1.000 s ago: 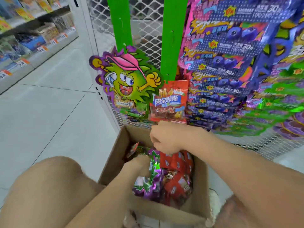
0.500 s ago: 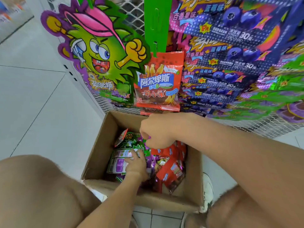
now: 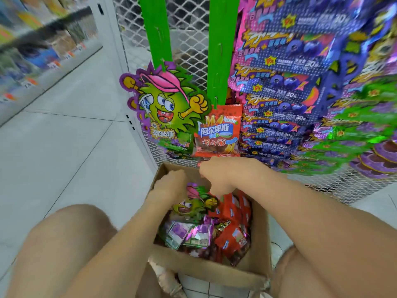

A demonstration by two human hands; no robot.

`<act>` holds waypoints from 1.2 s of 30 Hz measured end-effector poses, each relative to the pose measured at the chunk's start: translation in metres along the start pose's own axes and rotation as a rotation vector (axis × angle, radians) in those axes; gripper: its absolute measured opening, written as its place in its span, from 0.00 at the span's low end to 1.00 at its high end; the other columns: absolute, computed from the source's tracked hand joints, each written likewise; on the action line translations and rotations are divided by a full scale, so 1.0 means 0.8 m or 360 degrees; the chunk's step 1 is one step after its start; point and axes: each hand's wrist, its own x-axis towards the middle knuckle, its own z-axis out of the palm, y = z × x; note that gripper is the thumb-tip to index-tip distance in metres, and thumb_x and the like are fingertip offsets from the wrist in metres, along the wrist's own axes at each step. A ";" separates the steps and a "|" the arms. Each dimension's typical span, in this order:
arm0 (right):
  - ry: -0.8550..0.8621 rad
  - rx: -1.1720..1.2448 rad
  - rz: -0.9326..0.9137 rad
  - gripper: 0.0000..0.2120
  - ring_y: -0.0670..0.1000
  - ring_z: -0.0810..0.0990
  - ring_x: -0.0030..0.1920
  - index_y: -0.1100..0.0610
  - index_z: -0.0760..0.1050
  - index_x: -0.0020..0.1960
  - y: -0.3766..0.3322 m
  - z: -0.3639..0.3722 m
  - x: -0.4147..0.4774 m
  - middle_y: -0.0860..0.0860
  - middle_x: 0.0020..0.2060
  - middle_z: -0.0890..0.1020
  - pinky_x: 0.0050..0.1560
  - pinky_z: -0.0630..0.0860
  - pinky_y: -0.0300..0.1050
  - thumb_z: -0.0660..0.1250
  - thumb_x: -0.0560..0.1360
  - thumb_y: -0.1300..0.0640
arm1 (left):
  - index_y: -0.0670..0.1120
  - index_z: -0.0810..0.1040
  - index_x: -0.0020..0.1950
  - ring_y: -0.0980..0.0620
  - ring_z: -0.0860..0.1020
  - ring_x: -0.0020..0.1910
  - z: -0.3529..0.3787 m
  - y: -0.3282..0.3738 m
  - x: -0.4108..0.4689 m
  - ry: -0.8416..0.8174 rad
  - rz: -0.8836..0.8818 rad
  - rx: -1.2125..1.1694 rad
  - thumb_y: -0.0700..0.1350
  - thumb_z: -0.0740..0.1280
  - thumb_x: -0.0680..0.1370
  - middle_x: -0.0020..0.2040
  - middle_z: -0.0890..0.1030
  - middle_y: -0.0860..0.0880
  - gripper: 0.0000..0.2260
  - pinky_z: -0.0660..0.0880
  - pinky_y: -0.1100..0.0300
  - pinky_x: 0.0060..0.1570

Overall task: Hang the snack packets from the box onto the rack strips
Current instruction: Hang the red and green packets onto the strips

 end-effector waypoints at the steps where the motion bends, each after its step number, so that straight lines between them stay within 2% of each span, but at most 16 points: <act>1: 0.0022 0.0026 0.0009 0.12 0.56 0.79 0.46 0.62 0.75 0.59 -0.004 -0.002 -0.007 0.57 0.51 0.78 0.37 0.72 0.48 0.69 0.79 0.57 | 0.46 0.82 0.62 0.43 0.84 0.53 -0.020 -0.007 -0.003 0.0001 0.0126 -0.0079 0.46 0.72 0.78 0.53 0.85 0.45 0.14 0.81 0.49 0.52; 3: 0.0127 0.0095 0.0038 0.10 0.52 0.74 0.36 0.62 0.76 0.51 -0.011 -0.010 -0.019 0.55 0.42 0.76 0.31 0.68 0.46 0.71 0.79 0.55 | 0.49 0.85 0.59 0.54 0.81 0.41 -0.064 -0.013 -0.023 -0.0016 0.0451 -0.0226 0.48 0.75 0.76 0.43 0.85 0.51 0.12 0.76 0.56 0.43; 5: 0.0285 0.0213 0.0053 0.13 0.54 0.69 0.32 0.59 0.71 0.39 -0.013 -0.018 -0.031 0.54 0.34 0.70 0.31 0.66 0.47 0.70 0.79 0.57 | 0.50 0.85 0.43 0.58 0.72 0.32 -0.099 -0.011 -0.051 0.0032 0.0601 -0.0344 0.48 0.77 0.76 0.32 0.78 0.56 0.04 0.68 0.60 0.36; 7: 0.0467 0.0427 0.0054 0.20 0.57 0.65 0.35 0.54 0.63 0.34 -0.013 -0.027 -0.047 0.53 0.31 0.63 0.37 0.65 0.49 0.68 0.80 0.57 | 0.54 0.78 0.35 0.60 0.70 0.30 -0.121 -0.010 -0.073 0.0162 0.0677 -0.0566 0.45 0.79 0.75 0.30 0.76 0.58 0.14 0.65 0.62 0.34; 10: 0.0841 0.0779 0.0067 0.20 0.51 0.64 0.29 0.53 0.69 0.31 -0.009 -0.034 -0.060 0.52 0.25 0.65 0.32 0.61 0.46 0.71 0.78 0.55 | 0.50 0.83 0.42 0.56 0.75 0.33 -0.148 -0.010 -0.103 0.0350 0.0629 -0.0993 0.45 0.80 0.75 0.34 0.82 0.53 0.07 0.72 0.51 0.38; 12: 0.1045 0.1017 0.0062 0.14 0.47 0.70 0.27 0.50 0.77 0.35 -0.011 -0.040 -0.063 0.49 0.25 0.74 0.31 0.67 0.45 0.72 0.79 0.50 | 0.50 0.84 0.43 0.54 0.75 0.33 -0.171 -0.008 -0.122 0.0567 0.0616 -0.1042 0.49 0.78 0.77 0.35 0.81 0.53 0.07 0.72 0.54 0.38; 14: 0.1238 0.1152 0.0048 0.06 0.47 0.82 0.40 0.50 0.84 0.47 -0.017 -0.054 -0.069 0.49 0.39 0.85 0.46 0.80 0.48 0.72 0.79 0.48 | 0.51 0.85 0.44 0.55 0.79 0.37 -0.196 -0.005 -0.137 0.0768 0.0627 -0.1121 0.52 0.74 0.80 0.37 0.83 0.56 0.07 0.76 0.55 0.41; 16: 0.1427 0.1157 0.0102 0.12 0.53 0.83 0.53 0.54 0.84 0.60 -0.025 -0.071 -0.075 0.51 0.53 0.87 0.58 0.79 0.50 0.70 0.81 0.49 | 0.54 0.84 0.48 0.59 0.83 0.43 -0.224 -0.001 -0.141 0.1038 0.0571 -0.1178 0.50 0.71 0.82 0.43 0.85 0.57 0.04 0.78 0.60 0.46; 19: 0.1662 0.1175 0.0141 0.10 0.56 0.78 0.50 0.54 0.83 0.58 -0.032 -0.099 -0.077 0.51 0.47 0.85 0.49 0.72 0.47 0.69 0.82 0.50 | 0.54 0.80 0.62 0.64 0.80 0.53 -0.271 0.008 -0.136 0.1323 0.0403 -0.1254 0.39 0.64 0.82 0.56 0.82 0.61 0.13 0.75 0.66 0.53; 21: 0.1781 0.1158 0.0170 0.07 0.57 0.76 0.45 0.52 0.81 0.48 -0.034 -0.122 -0.077 0.47 0.37 0.81 0.44 0.68 0.47 0.69 0.82 0.50 | 0.49 0.74 0.72 0.56 0.79 0.61 -0.301 0.016 -0.130 0.1302 0.0391 -0.1376 0.35 0.60 0.80 0.66 0.79 0.56 0.22 0.76 0.57 0.62; 23: 0.1938 0.1124 0.0239 0.08 0.58 0.76 0.43 0.53 0.82 0.47 -0.032 -0.146 -0.075 0.47 0.36 0.79 0.45 0.71 0.49 0.71 0.81 0.49 | 0.46 0.72 0.75 0.52 0.78 0.63 -0.327 0.025 -0.126 0.1277 0.0394 -0.1471 0.37 0.61 0.78 0.69 0.77 0.52 0.24 0.74 0.55 0.64; 27: 0.2110 0.1157 0.0277 0.12 0.52 0.78 0.49 0.50 0.80 0.58 -0.029 -0.182 -0.076 0.45 0.43 0.81 0.50 0.68 0.46 0.75 0.77 0.47 | 0.47 0.80 0.66 0.56 0.80 0.58 -0.355 0.033 -0.110 0.1188 0.0389 -0.1574 0.44 0.61 0.76 0.59 0.84 0.51 0.20 0.77 0.53 0.62; 29: 0.2112 0.1231 0.0252 0.15 0.52 0.78 0.50 0.48 0.76 0.61 -0.029 -0.191 -0.077 0.46 0.44 0.82 0.47 0.66 0.45 0.76 0.77 0.49 | 0.46 0.85 0.55 0.55 0.80 0.48 -0.360 0.031 -0.103 0.1154 0.0364 -0.1539 0.46 0.63 0.80 0.49 0.86 0.48 0.12 0.77 0.51 0.55; 32: 0.2159 0.1291 0.0192 0.15 0.53 0.78 0.49 0.46 0.72 0.58 -0.030 -0.198 -0.072 0.47 0.42 0.82 0.45 0.65 0.46 0.75 0.77 0.52 | 0.47 0.80 0.38 0.51 0.75 0.36 -0.359 0.026 -0.104 0.1146 0.0377 -0.1482 0.51 0.64 0.80 0.33 0.79 0.49 0.15 0.71 0.50 0.42; 34: 0.2227 0.1259 0.0188 0.13 0.52 0.79 0.48 0.46 0.72 0.56 -0.033 -0.202 -0.073 0.45 0.43 0.83 0.45 0.65 0.45 0.74 0.78 0.53 | 0.44 0.82 0.39 0.50 0.74 0.35 -0.356 0.021 -0.107 0.1150 0.0378 -0.1383 0.57 0.64 0.79 0.34 0.80 0.42 0.19 0.71 0.49 0.39; 36: 0.2303 0.1190 0.0178 0.11 0.49 0.80 0.47 0.47 0.74 0.55 -0.037 -0.204 -0.074 0.43 0.44 0.82 0.45 0.65 0.42 0.74 0.77 0.54 | 0.44 0.85 0.42 0.50 0.74 0.34 -0.355 0.018 -0.113 0.1144 0.0354 -0.1374 0.59 0.65 0.79 0.35 0.81 0.42 0.20 0.70 0.53 0.39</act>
